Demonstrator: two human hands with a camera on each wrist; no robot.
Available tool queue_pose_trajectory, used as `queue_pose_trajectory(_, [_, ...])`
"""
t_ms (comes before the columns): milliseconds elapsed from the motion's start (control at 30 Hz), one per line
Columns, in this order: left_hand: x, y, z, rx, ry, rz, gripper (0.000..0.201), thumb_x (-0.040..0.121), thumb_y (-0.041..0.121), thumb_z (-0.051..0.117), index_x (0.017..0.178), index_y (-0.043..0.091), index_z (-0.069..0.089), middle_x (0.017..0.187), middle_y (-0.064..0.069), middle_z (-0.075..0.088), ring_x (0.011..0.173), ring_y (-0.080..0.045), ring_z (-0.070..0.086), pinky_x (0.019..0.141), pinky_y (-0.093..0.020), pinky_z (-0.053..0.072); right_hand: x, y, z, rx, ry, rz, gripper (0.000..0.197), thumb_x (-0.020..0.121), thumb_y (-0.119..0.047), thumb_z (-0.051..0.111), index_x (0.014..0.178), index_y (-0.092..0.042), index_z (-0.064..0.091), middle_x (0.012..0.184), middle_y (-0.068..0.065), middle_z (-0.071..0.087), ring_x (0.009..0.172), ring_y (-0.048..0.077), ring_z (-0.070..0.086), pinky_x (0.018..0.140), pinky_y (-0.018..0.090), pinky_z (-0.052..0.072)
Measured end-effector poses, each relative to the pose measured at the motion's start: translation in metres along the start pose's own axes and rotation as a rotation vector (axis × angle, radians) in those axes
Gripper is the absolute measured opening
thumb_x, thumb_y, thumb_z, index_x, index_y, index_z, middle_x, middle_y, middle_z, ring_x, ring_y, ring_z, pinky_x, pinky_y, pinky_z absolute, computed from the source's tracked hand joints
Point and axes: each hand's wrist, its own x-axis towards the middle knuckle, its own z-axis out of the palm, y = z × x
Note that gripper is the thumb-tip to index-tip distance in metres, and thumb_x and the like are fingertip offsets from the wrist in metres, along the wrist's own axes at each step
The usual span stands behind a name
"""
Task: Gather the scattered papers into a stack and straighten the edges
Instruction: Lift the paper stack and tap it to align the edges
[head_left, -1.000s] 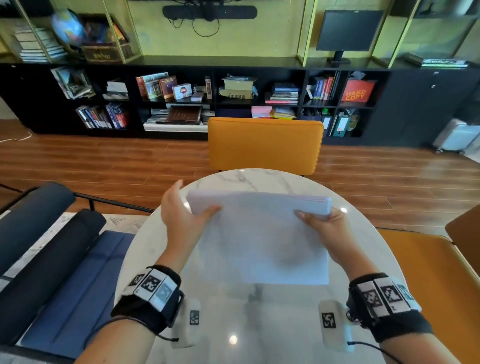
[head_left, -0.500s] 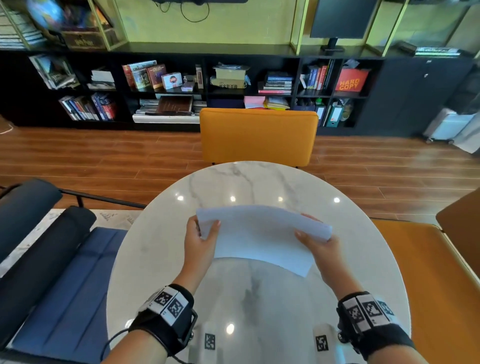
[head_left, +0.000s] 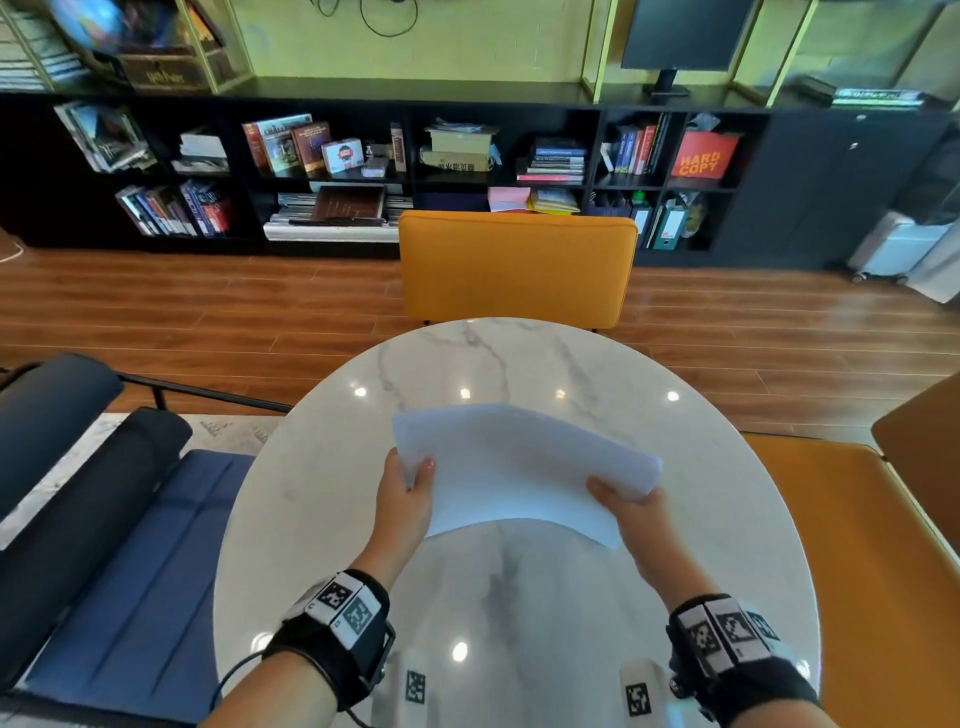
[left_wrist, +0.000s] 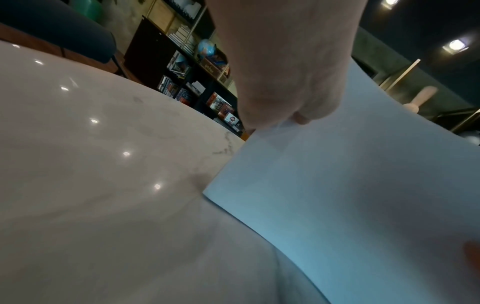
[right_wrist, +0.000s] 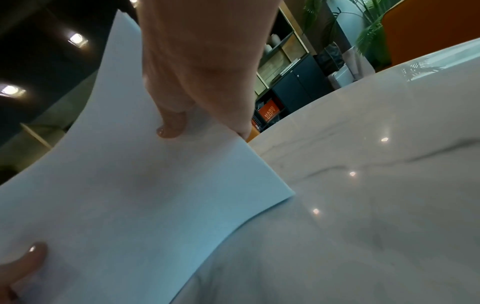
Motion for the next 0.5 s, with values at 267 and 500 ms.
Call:
queue_pose_trajectory(267, [-0.008, -0.008, -0.001, -0.008, -0.015, -0.035, 0.031, 0.095, 0.016, 0.052, 0.125, 0.019, 0.043, 0.113, 0.006, 0.056, 0.104, -0.010, 0.056, 0.084, -0.020, 0.044, -0.006, 0.010, -0.004, -0.067, -0.070, 0.085, 0.011, 0.077, -0.011, 0.075, 0.084, -0.017, 0.069, 0.098, 0.014, 0.073, 0.086, 0.025, 0.067, 0.086, 0.043, 0.051])
queue_pose_trajectory(500, [0.002, -0.005, -0.004, 0.171, 0.023, 0.028, 0.029, 0.095, 0.010, 0.050, 0.124, 0.008, 0.052, 0.109, -0.001, 0.059, 0.107, -0.024, 0.059, 0.084, -0.025, 0.041, 0.008, 0.015, -0.011, -0.107, -0.116, 0.131, 0.026, 0.076, -0.011, 0.075, 0.101, -0.013, 0.065, 0.115, 0.017, 0.069, 0.097, 0.026, 0.066, 0.086, 0.041, 0.054])
